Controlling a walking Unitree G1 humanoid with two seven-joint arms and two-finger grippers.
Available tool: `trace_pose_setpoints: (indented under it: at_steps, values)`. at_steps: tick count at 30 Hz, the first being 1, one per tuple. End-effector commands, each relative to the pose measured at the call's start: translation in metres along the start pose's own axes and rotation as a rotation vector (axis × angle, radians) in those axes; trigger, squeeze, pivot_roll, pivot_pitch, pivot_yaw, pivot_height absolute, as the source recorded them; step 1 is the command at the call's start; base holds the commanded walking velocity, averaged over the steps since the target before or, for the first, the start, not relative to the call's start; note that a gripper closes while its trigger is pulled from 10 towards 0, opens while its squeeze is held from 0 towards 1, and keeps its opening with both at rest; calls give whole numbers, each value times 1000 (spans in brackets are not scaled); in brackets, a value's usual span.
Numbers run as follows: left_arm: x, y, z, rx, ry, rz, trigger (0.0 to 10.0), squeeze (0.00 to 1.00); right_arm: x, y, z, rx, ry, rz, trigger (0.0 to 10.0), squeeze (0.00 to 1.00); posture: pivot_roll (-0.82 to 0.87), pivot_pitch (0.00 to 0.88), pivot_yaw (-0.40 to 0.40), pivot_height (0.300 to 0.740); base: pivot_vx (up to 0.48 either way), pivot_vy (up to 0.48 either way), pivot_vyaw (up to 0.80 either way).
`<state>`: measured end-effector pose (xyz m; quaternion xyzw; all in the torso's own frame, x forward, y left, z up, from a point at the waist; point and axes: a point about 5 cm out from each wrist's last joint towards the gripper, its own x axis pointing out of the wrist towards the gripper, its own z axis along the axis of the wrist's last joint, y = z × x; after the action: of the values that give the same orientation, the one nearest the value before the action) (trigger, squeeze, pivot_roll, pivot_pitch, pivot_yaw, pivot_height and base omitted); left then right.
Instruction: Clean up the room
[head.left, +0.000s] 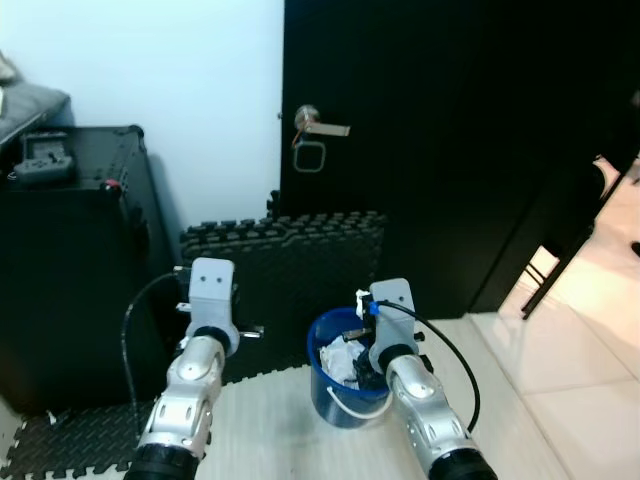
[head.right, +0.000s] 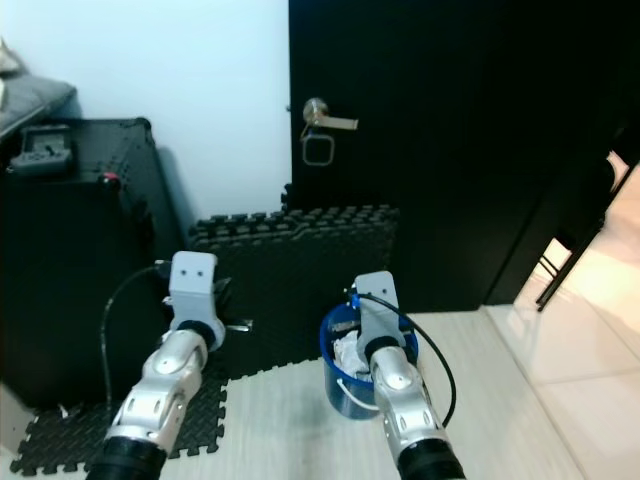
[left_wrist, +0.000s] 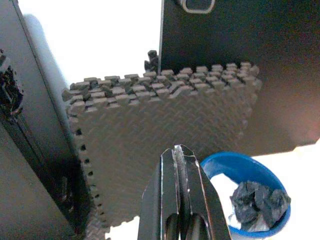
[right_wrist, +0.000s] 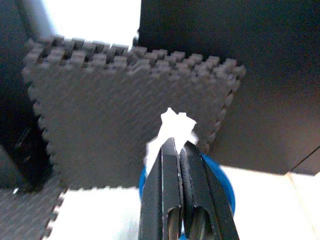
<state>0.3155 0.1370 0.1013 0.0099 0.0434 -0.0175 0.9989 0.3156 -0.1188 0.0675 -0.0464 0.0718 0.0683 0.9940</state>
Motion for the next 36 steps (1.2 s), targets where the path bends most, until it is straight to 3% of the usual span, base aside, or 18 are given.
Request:
trace_pose_setpoints:
  at_steps: [1, 10, 29, 36]
  values:
    - [0, 3, -3, 2, 15, 9, 10000, 0, -1, 1, -6, 11, 28, -1, 10000, 0, 36, 0, -83, 740, 368, 0, 0]
    - [1, 3, -2, 0, 15, 6, 10000, 0, -2, 0, -8, 17, 41, -5, 10000, 0, 33, 0, -81, 740, 365, 0, -456]
    - [3, 3, -1, 0, 16, 2, 10000, 0, -2, -2, -8, -2, 47, -14, 10000, 0, 34, 0, -79, 740, 368, 0, 0]
    - [3, 1, -3, 7, 35, -20, 10000, 0, -2, -3, -15, -28, 96, -20, 10000, 0, 34, 0, -75, 740, 347, 0, 0]
